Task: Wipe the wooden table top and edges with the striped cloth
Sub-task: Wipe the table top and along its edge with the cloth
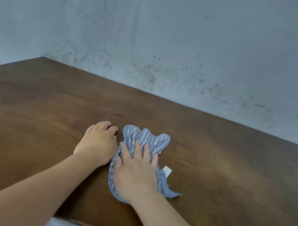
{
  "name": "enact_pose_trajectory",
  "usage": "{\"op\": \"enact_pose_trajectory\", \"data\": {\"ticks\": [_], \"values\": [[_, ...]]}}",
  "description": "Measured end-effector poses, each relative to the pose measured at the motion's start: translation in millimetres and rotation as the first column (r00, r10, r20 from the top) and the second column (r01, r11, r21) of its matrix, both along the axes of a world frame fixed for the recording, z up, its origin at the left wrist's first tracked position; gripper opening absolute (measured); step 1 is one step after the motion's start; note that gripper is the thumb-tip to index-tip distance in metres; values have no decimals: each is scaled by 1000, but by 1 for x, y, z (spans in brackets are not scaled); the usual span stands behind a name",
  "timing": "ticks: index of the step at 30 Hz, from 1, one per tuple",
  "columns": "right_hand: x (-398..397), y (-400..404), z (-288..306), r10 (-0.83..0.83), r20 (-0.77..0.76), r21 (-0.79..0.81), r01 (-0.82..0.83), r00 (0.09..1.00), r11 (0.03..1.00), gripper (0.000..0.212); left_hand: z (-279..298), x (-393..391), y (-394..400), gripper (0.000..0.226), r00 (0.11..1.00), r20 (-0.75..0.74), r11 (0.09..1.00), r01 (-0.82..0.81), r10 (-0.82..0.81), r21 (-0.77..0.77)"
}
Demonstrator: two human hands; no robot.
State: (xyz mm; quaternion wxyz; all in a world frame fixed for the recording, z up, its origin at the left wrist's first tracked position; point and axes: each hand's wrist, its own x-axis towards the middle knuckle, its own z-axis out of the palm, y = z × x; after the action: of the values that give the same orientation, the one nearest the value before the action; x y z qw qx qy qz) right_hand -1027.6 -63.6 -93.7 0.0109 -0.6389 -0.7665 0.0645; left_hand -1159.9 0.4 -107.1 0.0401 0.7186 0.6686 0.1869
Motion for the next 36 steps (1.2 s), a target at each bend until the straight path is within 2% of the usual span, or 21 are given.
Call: {"op": "enact_pose_trajectory", "data": {"ticks": [4, 8, 11, 13, 15, 17, 19, 21, 23, 25, 28, 30, 33, 35, 36], "values": [[16, -39, 3, 75, -56, 16, -74, 996, 997, 55, 4, 5, -10, 41, 997, 78, 998, -27, 22, 64], [75, -50, 3, 31, -110, 49, -26, 993, 998, 79, 8, 40, -47, 47, 996, 70, 996, 47, -53, 80], [158, -56, -1, -121, -65, 123, 128, 991, 984, 71, 4, 61, -69, 54, 996, -16, 996, 88, -88, -6], [220, -60, -3, -217, 93, 99, 208, 972, 973, 53, 2, 61, -71, 56, 993, -64, 995, 97, -98, -19], [271, -55, -8, -353, 134, 62, 347, 926, 936, 41, 3, 60, -72, 56, 992, -82, 995, 94, -95, -16], [290, -47, -8, -511, 53, 99, 504, 858, 858, 51, 4, 61, -73, 56, 992, -92, 996, 89, -90, -12], [281, -36, -7, -674, -28, 83, 674, 738, 734, 54, 6, 63, -75, 56, 992, -87, 996, 86, -87, -18], [248, -22, -4, -738, -63, 81, 740, 672, 667, 56, 7, 64, -76, 56, 994, -75, 996, 84, -86, -25], [205, -12, -2, -711, -79, 98, 715, 699, 692, 57, 7, 65, -77, 55, 994, -77, 996, 81, -83, -25], [157, -8, -1, -586, -80, 101, 592, 806, 800, 57, 8, 67, -77, 55, 994, -73, 997, 74, -76, -28], [101, -27, -2, -202, -68, 91, 208, 977, 974, 55, 9, 71, -76, 54, 998, -55, 998, 36, -38, -44], [103, -45, 0, -4, -68, 77, 9, 998, 997, 56, 9, 79, -78, 52, 999, -43, 999, -10, 8, -36], [153, -64, 0, 45, -76, 66, -39, 996, 997, 64, 11, 110, -89, 51, 1000, -3, 1000, -23, 23, -12], [201, -73, 3, -14, -79, 83, 20, 997, 996, 67, 14, 140, -99, 51, 1000, 6, 1000, 8, -8, 11], [229, -75, 2, -60, -60, 87, 65, 996, 994, 75, 14, 154, -104, 52, 1000, 3, 1000, 25, -25, 12]]}}
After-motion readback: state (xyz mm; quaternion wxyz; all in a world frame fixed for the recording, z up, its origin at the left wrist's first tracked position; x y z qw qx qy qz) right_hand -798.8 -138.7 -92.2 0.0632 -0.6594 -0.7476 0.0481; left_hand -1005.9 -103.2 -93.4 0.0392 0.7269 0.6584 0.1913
